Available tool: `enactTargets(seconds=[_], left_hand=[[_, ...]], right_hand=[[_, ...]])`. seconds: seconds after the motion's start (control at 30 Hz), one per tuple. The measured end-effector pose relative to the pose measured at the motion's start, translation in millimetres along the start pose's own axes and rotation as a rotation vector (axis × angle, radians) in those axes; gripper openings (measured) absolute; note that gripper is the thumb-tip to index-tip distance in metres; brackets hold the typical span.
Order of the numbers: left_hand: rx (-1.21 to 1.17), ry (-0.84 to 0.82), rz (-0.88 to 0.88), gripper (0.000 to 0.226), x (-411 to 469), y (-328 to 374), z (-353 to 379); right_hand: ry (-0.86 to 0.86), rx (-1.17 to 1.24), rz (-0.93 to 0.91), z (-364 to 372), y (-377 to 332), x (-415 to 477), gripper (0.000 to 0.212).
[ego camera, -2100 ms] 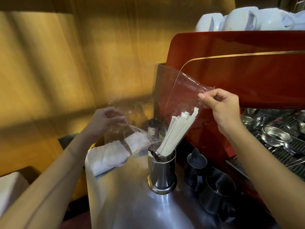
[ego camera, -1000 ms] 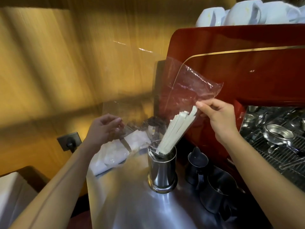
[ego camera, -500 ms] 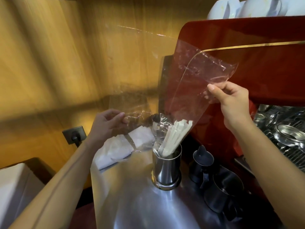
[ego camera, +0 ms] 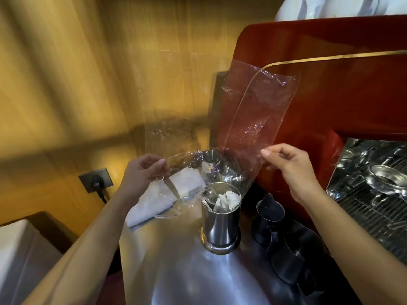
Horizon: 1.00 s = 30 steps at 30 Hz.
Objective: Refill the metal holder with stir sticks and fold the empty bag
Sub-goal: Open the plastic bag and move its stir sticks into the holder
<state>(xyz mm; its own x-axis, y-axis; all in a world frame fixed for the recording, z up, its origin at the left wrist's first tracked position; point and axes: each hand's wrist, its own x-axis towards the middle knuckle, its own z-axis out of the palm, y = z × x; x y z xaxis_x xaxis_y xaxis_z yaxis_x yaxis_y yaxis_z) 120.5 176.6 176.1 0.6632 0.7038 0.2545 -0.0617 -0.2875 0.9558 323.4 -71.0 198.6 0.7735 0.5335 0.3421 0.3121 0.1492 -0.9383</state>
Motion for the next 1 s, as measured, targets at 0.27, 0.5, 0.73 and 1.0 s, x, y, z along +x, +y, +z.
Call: enactTargets(seconds=[0.27, 0.5, 0.73, 1.0], left_hand=[[-0.008, 0.074, 0.003, 0.009, -3, 1, -1], [0.04, 0.312, 0.248, 0.02, -1, 15, -2], [0.015, 0.248, 0.158, 0.011, -4, 11, -11], [-0.016, 0.154, 0.069, 0.021, -9, 26, -17]], right_hand=[[0.008, -0.027, 0.003, 10, 4, -1, 0.019], [0.064, 0.033, -0.116, 21, -14, 12, 0.021], [0.031, 0.048, -0.081, 25, -7, 12, 0.014], [0.024, 0.083, -0.085, 26, -13, 20, 0.022]])
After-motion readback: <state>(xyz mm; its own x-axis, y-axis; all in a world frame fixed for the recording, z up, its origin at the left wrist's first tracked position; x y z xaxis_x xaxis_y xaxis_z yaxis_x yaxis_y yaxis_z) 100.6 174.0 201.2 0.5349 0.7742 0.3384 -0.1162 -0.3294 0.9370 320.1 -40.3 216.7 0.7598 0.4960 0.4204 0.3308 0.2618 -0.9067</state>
